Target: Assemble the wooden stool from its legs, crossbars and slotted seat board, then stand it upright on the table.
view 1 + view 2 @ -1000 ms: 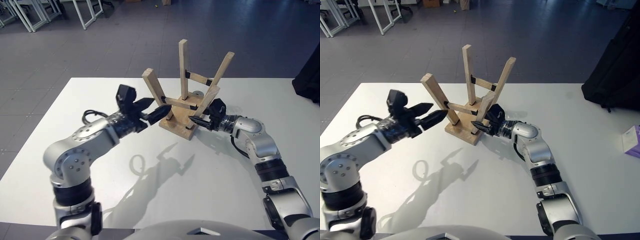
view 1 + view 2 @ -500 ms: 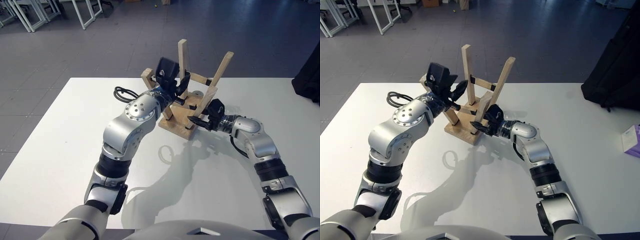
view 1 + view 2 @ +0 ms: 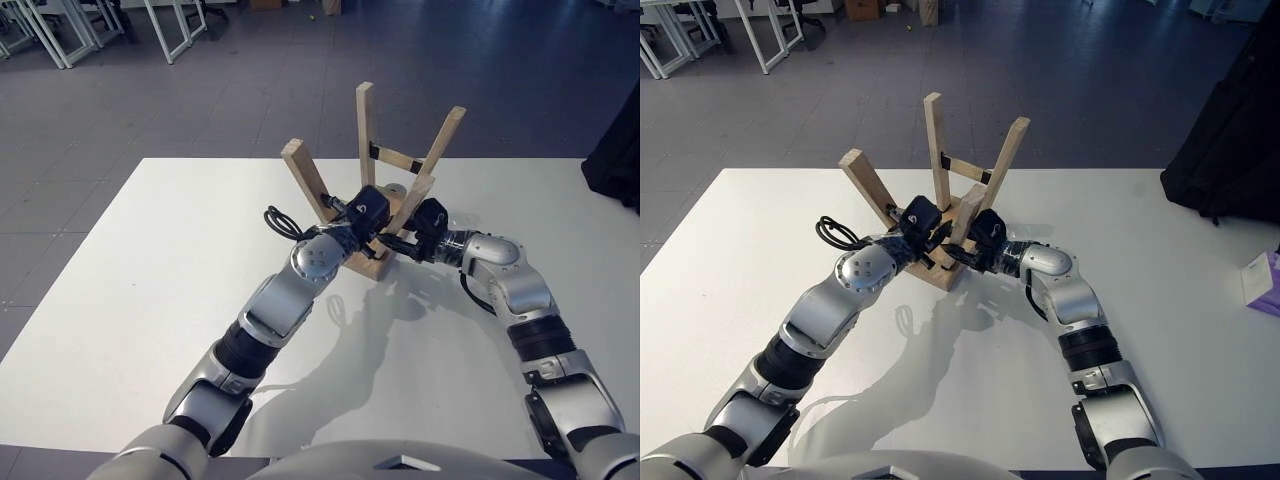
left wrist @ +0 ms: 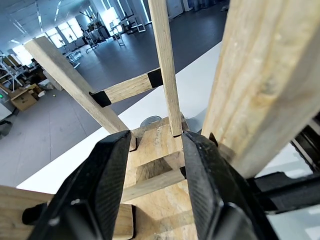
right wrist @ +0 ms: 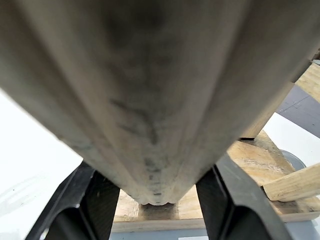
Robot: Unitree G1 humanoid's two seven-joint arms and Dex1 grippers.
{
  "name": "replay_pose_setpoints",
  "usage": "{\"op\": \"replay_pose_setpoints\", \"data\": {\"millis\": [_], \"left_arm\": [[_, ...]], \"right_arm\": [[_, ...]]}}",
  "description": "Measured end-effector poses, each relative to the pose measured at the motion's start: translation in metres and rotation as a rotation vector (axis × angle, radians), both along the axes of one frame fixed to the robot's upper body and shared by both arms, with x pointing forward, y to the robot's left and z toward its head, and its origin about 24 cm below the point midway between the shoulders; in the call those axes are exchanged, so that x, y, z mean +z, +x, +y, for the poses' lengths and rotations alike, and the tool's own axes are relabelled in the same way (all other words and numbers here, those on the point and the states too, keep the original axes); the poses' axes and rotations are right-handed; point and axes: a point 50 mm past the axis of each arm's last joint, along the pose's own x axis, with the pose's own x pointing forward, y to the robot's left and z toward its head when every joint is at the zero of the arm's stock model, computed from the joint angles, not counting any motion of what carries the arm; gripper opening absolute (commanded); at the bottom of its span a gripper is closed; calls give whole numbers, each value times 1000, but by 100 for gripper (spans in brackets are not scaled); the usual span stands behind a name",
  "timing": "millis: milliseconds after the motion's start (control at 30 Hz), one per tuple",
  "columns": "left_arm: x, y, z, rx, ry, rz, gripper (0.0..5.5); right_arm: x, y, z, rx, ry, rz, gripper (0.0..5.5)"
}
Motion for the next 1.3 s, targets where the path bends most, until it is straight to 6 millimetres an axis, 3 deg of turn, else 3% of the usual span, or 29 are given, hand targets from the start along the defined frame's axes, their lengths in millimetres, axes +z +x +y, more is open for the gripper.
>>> {"op": "replay_pose_setpoints", "data": {"millis": [567,1000,1100,1167,1233,1300], "left_arm": [[24,5,29,146,-83,2,190],[29,-1,22,109,-128,37,190],[58,-20,16,-96,-400,67,190],[80,-29,24,-196,-607,65,190],[111,-29,45,-232,-794,-10,190],[156,-29,81,-224,-949,-175,190]], "right_arm": [[6,8,0,79,-69,30,203],[10,-1,-17,128,-128,27,203],[9,-6,-22,133,-121,18,203],[7,-12,-30,154,-111,4,203],[5,-21,-40,213,-99,-6,203],[4,-34,-51,315,-85,-11,203]]}}
